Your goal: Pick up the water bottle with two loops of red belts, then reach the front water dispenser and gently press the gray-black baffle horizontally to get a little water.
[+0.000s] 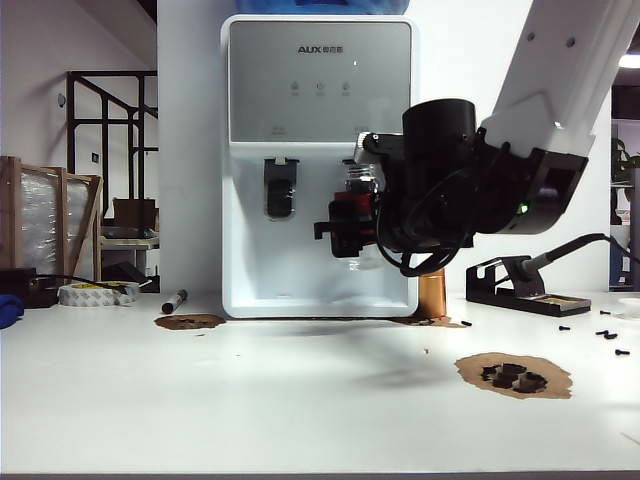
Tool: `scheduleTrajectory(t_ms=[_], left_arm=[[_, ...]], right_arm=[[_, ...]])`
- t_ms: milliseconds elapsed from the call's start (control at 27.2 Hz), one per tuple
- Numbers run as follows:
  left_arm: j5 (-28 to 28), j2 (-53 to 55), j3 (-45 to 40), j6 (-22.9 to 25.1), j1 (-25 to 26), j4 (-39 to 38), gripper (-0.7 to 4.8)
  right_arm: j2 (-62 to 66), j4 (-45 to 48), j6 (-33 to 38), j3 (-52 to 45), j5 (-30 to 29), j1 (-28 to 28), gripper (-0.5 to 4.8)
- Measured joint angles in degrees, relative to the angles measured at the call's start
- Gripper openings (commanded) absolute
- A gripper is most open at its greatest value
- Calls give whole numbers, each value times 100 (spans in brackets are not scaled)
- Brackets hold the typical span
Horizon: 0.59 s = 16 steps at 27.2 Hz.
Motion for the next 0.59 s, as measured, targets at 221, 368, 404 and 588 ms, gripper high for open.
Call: scheduleTrajectory(t_ms=[221,368,404,588], left_arm=[[37,0,0,2,0,0,-1],[42,0,0,2,0,0,-1],[42,0,0,2,0,0,-1],[42,0,0,2,0,0,-1]], right_arm=[[68,-42,28,2,149,-107,-2],[68,-46,35,2,151,-116,-2],[68,-48,39,2,111,-116,-2],[68,-52,46,2,-103,-122,-2]])
